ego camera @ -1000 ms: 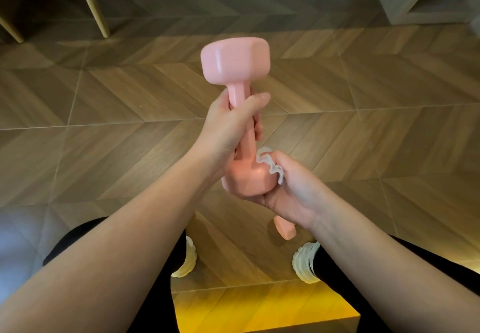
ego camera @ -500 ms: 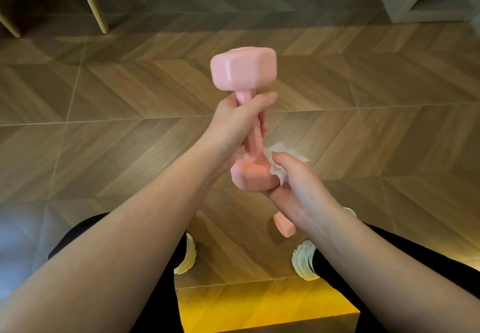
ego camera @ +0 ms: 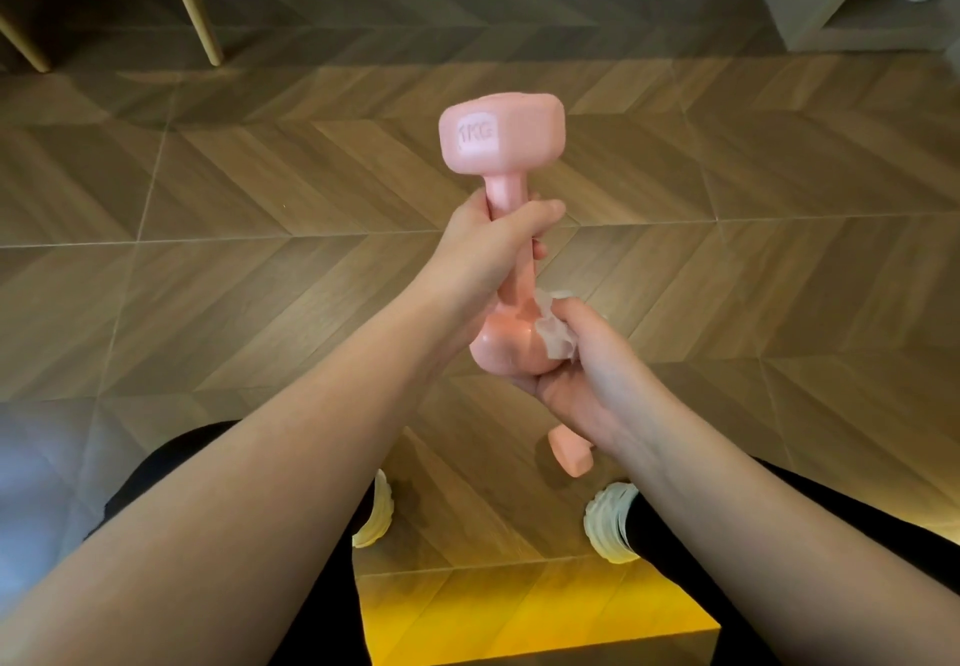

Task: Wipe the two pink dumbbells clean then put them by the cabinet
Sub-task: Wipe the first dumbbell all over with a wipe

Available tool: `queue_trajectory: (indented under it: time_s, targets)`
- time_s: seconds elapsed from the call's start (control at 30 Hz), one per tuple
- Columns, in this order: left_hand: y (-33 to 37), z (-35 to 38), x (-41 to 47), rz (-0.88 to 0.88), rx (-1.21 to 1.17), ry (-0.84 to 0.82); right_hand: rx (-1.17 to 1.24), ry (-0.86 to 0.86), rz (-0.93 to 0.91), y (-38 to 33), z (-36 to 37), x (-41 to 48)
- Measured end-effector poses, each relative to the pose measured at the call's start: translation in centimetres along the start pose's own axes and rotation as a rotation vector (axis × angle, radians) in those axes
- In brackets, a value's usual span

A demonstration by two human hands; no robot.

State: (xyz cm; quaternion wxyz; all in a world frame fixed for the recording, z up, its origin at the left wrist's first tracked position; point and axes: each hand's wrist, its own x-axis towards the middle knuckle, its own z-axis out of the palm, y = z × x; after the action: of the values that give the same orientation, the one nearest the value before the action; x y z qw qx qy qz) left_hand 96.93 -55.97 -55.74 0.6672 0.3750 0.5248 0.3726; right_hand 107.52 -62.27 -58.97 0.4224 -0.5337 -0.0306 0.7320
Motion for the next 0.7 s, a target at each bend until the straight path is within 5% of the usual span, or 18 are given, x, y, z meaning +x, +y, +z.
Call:
queue_trajectory:
  time_s: [0.33, 0.57, 0.7]
  targets:
    - [0.8, 0.5, -0.2, 0.021, -0.070, -0.158, -0.139, 0.008, -0.062, -0.1, 0.0, 0.7]
    - [-0.2, -0.2, 0.6, -0.003, -0.035, 0.031, -0.171, -0.080, -0.006, 0.0, -0.2, -0.5]
    - [0.0, 0.1, 0.3, -0.003, -0.001, 0.002, -0.171, -0.030, 0.004, 0.6, 0.3, -0.1]
